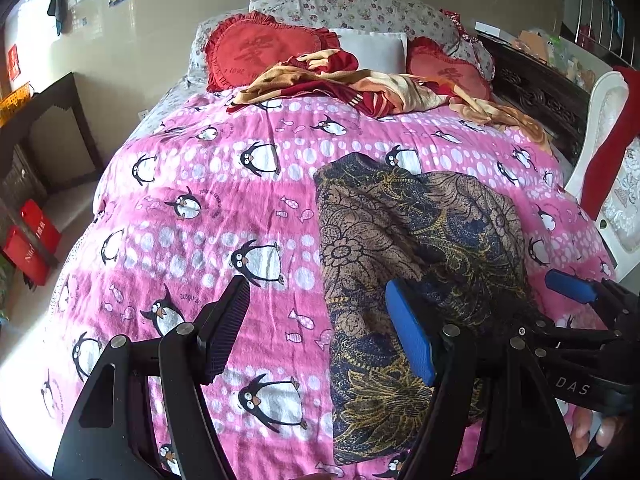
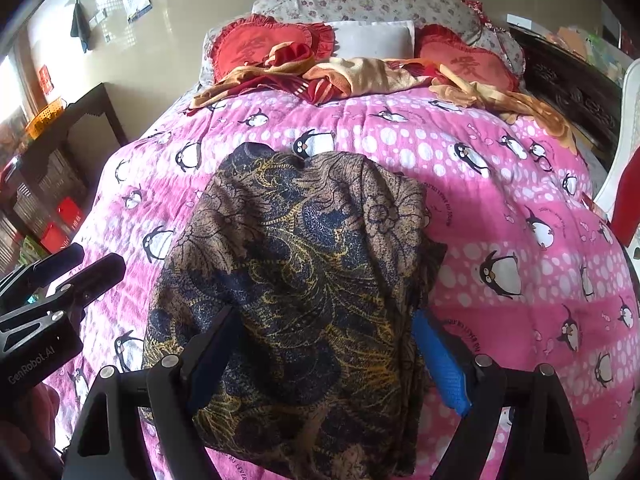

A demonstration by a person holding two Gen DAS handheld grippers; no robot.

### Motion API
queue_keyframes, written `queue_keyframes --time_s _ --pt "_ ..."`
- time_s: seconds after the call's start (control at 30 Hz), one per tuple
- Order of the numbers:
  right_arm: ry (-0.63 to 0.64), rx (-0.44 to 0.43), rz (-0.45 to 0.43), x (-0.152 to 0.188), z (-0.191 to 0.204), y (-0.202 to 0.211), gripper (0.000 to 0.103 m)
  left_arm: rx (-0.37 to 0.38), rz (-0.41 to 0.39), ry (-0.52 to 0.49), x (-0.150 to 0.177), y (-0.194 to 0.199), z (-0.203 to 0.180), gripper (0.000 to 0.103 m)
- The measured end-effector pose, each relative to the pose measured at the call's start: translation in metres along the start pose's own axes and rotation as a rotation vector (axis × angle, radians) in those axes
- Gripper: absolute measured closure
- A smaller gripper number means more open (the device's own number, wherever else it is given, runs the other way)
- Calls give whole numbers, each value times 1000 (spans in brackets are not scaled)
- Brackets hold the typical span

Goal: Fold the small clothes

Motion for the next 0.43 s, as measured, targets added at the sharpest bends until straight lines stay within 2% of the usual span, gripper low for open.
queue_keyframes --time_s 0.43 --pt "-14 -13 17 2 -10 -9 18 -26 0 41 -2 -11 26 32"
Point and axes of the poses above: each gripper's, at about its wrist camera, not at the fingertips, and y roughly against the way its jaws point, z to its left, x to its underside, the point moved 6 cm from there along -y, roughly the way its jaws point, and after that the axes turned 6 degrees about -z, right-handed, at the moved point
